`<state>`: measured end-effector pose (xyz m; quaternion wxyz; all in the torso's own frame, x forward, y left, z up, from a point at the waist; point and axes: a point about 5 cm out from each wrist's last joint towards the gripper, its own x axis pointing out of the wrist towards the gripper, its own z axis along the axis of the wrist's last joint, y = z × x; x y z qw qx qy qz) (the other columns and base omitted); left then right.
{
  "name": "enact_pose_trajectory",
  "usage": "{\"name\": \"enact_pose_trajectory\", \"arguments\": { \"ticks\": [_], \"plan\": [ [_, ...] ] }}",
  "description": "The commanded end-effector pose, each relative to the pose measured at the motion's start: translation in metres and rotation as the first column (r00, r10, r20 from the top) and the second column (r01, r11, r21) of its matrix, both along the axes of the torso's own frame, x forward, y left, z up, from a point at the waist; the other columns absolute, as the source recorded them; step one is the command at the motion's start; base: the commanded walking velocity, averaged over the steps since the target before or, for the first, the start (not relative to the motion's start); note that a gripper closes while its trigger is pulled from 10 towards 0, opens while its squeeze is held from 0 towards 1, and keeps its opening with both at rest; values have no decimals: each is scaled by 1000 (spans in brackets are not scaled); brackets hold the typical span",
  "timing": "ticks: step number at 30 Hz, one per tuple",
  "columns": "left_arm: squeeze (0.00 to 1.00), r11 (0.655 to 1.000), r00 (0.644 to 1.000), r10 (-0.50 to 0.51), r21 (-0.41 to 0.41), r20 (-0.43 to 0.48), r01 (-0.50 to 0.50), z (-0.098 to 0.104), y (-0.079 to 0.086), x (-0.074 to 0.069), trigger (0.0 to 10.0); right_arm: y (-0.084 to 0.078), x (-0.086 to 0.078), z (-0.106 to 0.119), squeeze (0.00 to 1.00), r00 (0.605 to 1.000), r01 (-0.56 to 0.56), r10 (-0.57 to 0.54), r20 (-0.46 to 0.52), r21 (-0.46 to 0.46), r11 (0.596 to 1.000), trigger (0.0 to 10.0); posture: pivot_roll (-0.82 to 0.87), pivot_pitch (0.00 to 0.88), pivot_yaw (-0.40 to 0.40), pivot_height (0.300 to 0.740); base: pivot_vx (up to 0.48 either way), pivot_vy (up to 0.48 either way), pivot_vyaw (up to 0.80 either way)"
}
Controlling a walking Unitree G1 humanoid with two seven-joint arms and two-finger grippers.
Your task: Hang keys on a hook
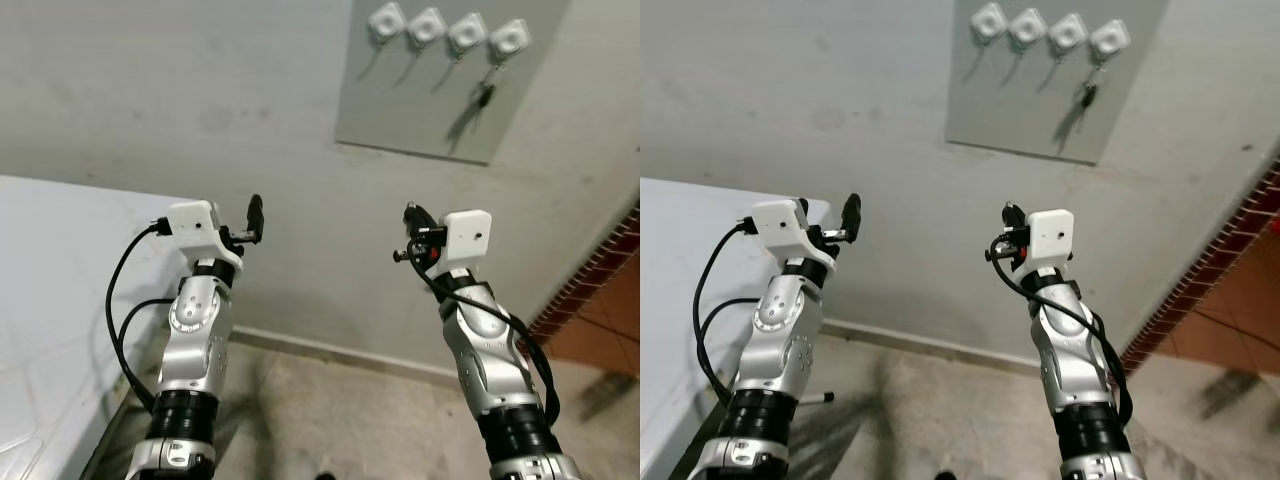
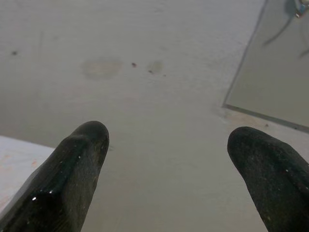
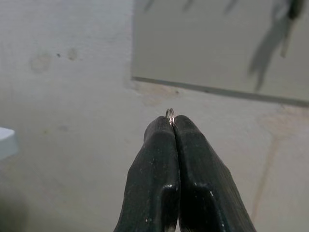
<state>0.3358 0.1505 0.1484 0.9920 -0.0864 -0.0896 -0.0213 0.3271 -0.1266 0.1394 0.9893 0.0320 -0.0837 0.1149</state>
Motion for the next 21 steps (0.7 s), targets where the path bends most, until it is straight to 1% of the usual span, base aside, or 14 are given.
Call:
{"name": "enact_pose_trajectory", "arguments": {
  "ticks": [1, 12, 13, 18, 21],
  "plan": [
    [0, 1000, 1000, -16, -7, 5, 16, 3, -5, 1, 10000, -5, 2, 4, 0, 1000, 13, -13, 14, -10, 1000, 10000, 17, 0, -42, 740, 0, 0, -781],
    [0, 1000, 1000, -14, -11, -4, 14, 3, -6, 2, 10000, -5, 3, 5, 0, 1000, 16, -16, 20, -17, 1000, 10000, 18, 0, -44, 740, 0, 0, -781],
    [0, 1000, 1000, -15, -11, -5, 15, 3, -6, 2, 10000, -5, 2, 6, 0, 999, 20, -20, 27, 0, 1000, 10000, 18, 0, -44, 740, 0, 0, -781],
    [0, 1000, 1000, -3, -8, -7, 3, 3, -7, 2, 10000, -5, 2, 7, 0, 999, 16, -16, 38, -3, 1000, 10000, 17, 0, -44, 740, 0, 0, 0],
    [0, 1000, 1000, 13, -8, -20, -13, 2, -8, 3, 10000, -6, 2, 6, 0, 999, 24, -23, 37, -27, 999, 10000, 16, 0, -43, 740, 0, 0, 0]
  ]
}}
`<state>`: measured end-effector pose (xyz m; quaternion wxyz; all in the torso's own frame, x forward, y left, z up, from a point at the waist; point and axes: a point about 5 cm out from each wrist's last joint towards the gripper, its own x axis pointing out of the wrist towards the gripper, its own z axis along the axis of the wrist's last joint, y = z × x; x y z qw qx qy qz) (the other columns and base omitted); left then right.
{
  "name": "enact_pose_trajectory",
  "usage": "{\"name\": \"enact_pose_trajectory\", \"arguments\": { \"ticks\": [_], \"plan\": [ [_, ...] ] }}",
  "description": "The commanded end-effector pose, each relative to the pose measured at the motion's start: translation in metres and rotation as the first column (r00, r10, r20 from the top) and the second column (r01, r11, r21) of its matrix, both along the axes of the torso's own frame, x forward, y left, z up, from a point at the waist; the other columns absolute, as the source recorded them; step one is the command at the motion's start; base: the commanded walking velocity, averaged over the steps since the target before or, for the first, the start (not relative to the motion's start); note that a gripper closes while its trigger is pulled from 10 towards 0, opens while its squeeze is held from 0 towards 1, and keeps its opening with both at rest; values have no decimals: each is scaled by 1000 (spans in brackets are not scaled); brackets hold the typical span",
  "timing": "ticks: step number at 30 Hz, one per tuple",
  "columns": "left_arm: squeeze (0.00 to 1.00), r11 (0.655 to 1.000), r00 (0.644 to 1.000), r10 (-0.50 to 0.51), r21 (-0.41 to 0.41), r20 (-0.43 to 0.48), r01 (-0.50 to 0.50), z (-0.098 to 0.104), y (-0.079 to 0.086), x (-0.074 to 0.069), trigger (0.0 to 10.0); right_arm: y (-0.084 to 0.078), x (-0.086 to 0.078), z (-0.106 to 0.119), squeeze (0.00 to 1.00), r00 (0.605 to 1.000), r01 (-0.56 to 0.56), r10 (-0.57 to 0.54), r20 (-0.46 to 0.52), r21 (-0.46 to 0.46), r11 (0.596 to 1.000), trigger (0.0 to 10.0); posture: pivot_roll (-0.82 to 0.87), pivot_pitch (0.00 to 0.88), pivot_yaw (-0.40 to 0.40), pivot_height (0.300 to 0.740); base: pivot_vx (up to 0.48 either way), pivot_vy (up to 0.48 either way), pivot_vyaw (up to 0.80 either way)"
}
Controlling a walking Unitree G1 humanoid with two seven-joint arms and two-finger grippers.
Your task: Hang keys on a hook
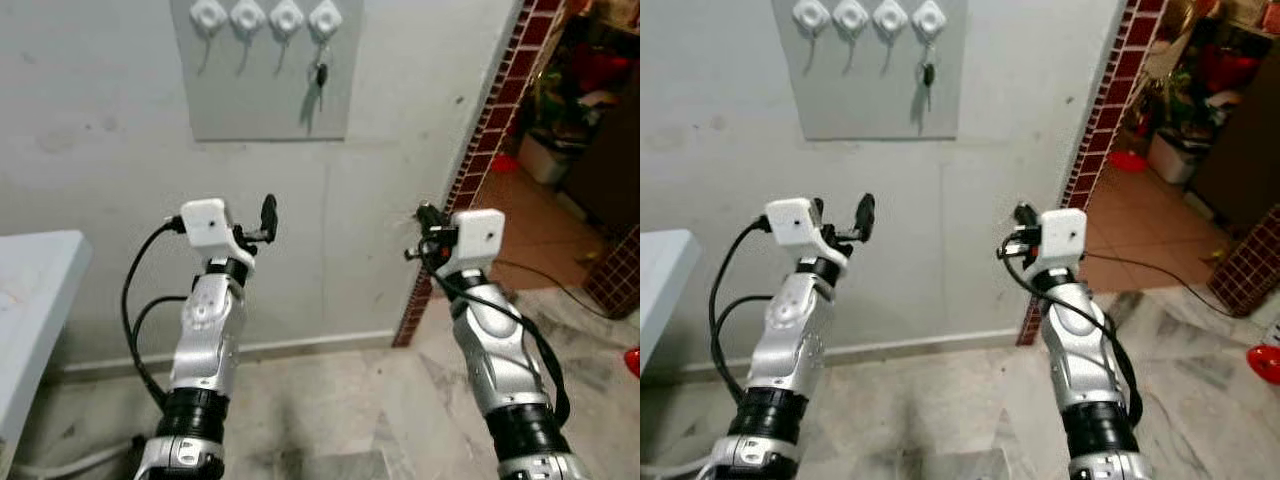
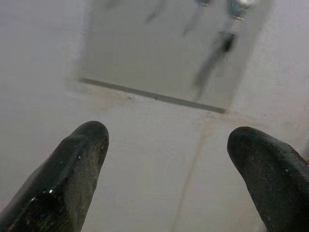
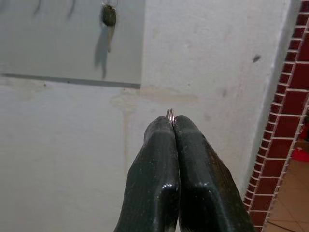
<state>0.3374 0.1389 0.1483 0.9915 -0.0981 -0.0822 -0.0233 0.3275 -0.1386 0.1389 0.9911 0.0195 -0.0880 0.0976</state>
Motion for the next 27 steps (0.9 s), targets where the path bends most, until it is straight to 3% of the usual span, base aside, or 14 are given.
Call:
{"name": "enact_pose_trajectory", "arguments": {
  "ticks": [1, 14, 23, 27],
  "plan": [
    [0, 1000, 1000, 22, 13, -7, -22, 2, 3, 2, 10000, 6, 1, 6, 0, 1000, -13, 13, 26, -11, 1000, 10000, 15, 0, -42, 740, 0, 0, 0],
    [0, 998, 996, 56, 16, -74, -55, -6, 6, 3, 10000, 6, -2, 3, 0, 1000, -7, 8, 23, -21, 1000, 10000, 5, 0, -34, 740, 0, 0, 0],
    [0, 1000, 997, 26, 13, -73, -25, -6, 1, 1, 10000, 2, -7, 0, 0, 1000, 2, -2, 14, -25, 1000, 10000, 1, 0, -29, 740, 0, 0, 0],
    [0, 1000, 997, 27, 12, -74, -26, -6, 2, 1, 10000, 1, -8, -1, 0, 1000, 2, -2, 12, -28, 1000, 10000, 1, 0, -29, 740, 329, 0, 0]
  ]
}}
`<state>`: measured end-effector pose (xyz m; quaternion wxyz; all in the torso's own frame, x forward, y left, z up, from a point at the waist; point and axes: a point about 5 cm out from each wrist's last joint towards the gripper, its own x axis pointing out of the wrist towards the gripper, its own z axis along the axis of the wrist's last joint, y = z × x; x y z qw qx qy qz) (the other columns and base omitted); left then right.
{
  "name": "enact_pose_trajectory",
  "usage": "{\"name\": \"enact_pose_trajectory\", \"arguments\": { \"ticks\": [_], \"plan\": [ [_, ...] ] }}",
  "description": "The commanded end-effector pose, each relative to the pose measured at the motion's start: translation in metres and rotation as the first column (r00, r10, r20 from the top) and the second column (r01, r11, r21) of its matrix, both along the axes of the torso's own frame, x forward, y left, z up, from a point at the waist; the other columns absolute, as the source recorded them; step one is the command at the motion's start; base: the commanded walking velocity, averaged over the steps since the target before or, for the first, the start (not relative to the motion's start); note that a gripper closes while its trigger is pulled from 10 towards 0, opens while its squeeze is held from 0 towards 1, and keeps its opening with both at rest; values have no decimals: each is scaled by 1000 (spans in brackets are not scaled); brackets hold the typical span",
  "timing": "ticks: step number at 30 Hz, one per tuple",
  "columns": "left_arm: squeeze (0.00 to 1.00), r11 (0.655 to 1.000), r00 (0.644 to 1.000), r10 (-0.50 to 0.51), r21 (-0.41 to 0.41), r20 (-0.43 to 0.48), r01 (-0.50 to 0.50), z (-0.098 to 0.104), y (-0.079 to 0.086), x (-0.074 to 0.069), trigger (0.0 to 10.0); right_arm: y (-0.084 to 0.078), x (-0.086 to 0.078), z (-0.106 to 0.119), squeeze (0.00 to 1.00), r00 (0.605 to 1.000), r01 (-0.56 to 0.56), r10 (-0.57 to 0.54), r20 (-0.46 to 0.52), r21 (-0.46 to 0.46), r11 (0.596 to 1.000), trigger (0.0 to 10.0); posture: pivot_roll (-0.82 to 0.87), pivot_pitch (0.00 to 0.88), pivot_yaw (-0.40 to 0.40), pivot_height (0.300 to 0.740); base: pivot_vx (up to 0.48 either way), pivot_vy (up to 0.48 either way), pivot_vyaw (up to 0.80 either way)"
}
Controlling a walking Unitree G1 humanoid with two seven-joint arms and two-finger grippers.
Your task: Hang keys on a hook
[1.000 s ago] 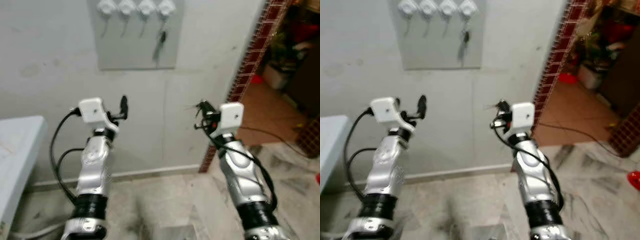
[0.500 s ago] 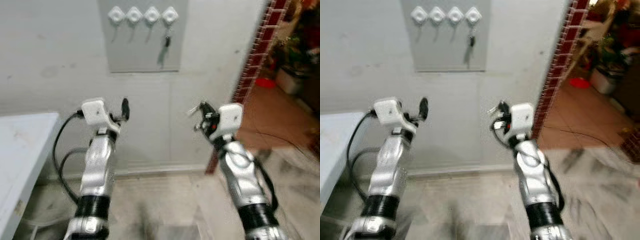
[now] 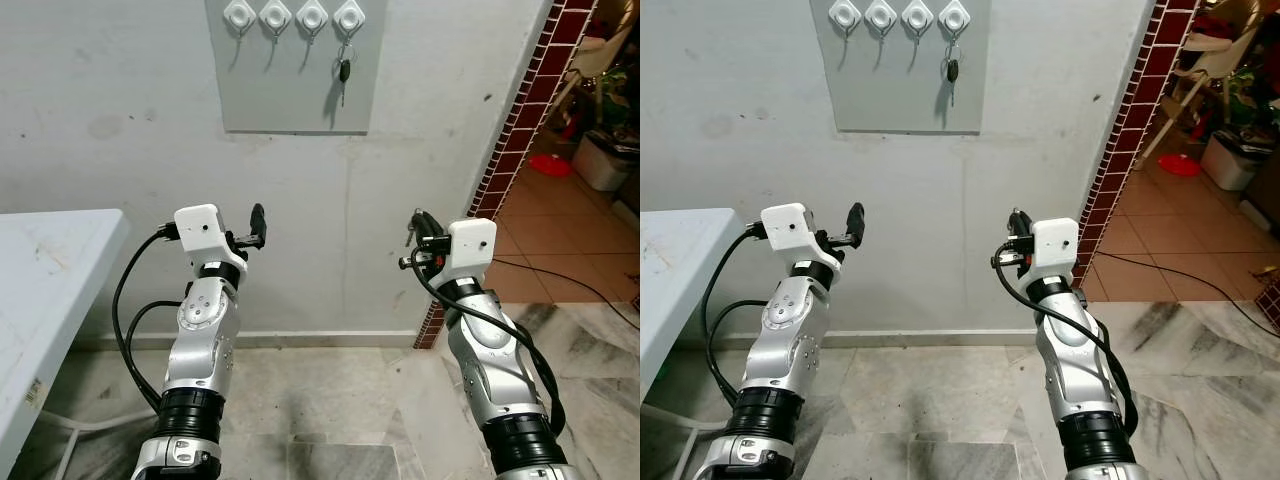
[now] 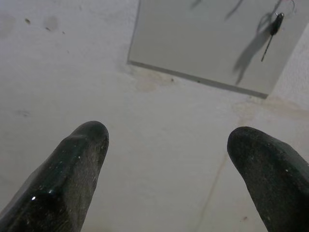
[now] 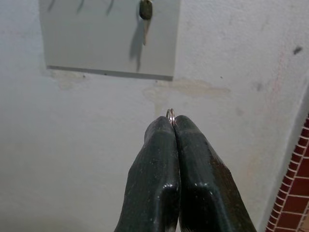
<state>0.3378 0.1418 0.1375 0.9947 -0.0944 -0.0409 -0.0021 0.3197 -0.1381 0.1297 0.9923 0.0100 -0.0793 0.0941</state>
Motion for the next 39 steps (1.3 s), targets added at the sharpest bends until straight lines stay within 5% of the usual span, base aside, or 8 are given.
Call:
{"name": "enact_pose_trajectory", "arguments": {
  "ticks": [1, 19, 39],
  "plan": [
    [0, 1000, 1000, -9, 4, 11, 9, 4, -1, 0, 10000, 1, 0, 8, 0, 1000, -7, 7, 27, -9, 1000, 10000, 0, 0, -31, 740, 337, 0, 0],
    [0, 1000, 1000, 4, 9, 24, -4, 5, 3, -1, 10000, -4, 2, 16, 0, 998, -5, 5, 60, -1, 1000, 10000, 4, 0, -41, 740, 38, 0, 0],
    [0, 1000, 999, 25, -9, 36, -25, 9, 7, 0, 10000, -4, 5, 17, 0, 998, -14, 15, 56, -18, 1000, 10000, 8, 0, -52, 740, 331, 0, 0]
  ]
}}
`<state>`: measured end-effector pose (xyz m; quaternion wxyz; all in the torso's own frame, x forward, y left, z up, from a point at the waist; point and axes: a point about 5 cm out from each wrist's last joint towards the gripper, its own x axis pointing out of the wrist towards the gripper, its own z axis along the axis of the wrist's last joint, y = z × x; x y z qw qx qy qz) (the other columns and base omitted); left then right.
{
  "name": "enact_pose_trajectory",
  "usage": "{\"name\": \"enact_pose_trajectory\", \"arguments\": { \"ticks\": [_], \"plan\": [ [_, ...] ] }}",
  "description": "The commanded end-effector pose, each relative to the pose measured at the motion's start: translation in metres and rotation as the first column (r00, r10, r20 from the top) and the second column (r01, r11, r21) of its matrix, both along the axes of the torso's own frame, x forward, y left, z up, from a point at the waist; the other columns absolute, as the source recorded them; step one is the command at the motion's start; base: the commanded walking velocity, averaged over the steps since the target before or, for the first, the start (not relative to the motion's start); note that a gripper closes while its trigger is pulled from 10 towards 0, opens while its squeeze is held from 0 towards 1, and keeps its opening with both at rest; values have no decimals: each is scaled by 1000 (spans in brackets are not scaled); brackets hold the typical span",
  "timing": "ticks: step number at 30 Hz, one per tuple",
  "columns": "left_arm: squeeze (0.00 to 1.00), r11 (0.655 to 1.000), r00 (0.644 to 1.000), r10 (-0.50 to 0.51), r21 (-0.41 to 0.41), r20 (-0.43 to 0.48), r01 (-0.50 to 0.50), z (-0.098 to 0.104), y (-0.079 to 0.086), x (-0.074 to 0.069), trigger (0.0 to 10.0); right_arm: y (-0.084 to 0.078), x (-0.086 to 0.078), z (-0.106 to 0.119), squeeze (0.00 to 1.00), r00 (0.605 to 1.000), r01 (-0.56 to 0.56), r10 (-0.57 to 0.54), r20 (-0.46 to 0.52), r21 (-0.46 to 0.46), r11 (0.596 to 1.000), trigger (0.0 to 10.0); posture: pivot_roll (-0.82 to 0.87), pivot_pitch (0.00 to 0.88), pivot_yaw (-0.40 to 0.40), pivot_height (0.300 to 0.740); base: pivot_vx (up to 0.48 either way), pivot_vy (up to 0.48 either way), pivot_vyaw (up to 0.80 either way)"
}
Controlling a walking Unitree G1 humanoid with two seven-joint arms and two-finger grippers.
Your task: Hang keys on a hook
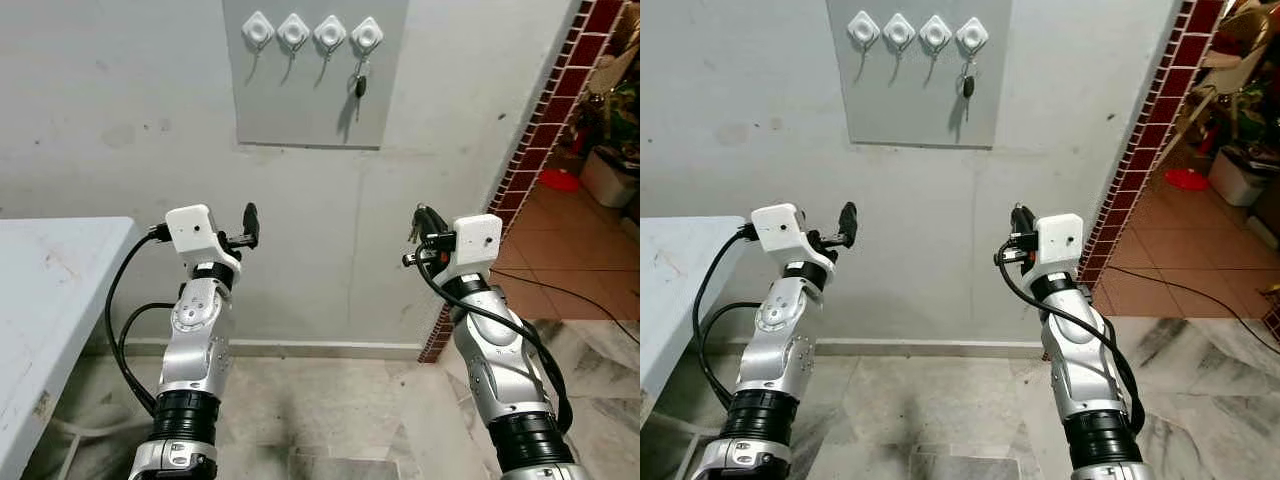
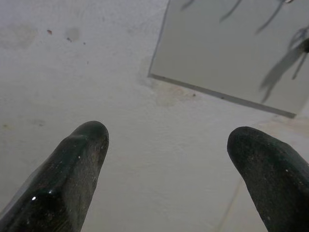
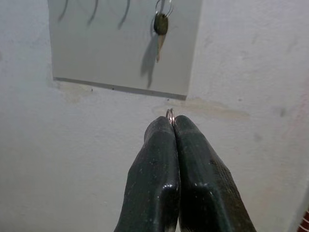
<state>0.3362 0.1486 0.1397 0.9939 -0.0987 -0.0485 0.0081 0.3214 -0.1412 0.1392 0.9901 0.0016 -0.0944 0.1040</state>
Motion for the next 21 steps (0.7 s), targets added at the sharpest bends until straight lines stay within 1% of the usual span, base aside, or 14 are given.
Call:
{"name": "enact_pose_trajectory", "arguments": {
  "ticks": [1, 21],
  "plan": [
    [0, 1000, 1000, 4, 1, 23, -4, 6, 0, 2, 10000, -1, 4, 8, 0, 1000, 4, -4, 24, -2, 1000, 10000, 8, 0, -52, 740, 330, 0, 0],
    [0, 1000, 1000, 10, -9, 30, -10, 7, 0, 1, 10000, 2, 4, 8, 0, 1000, -16, 16, 22, -7, 1000, 10000, 17, 0, -64, 740, 356, 0, 0]
  ]
}}
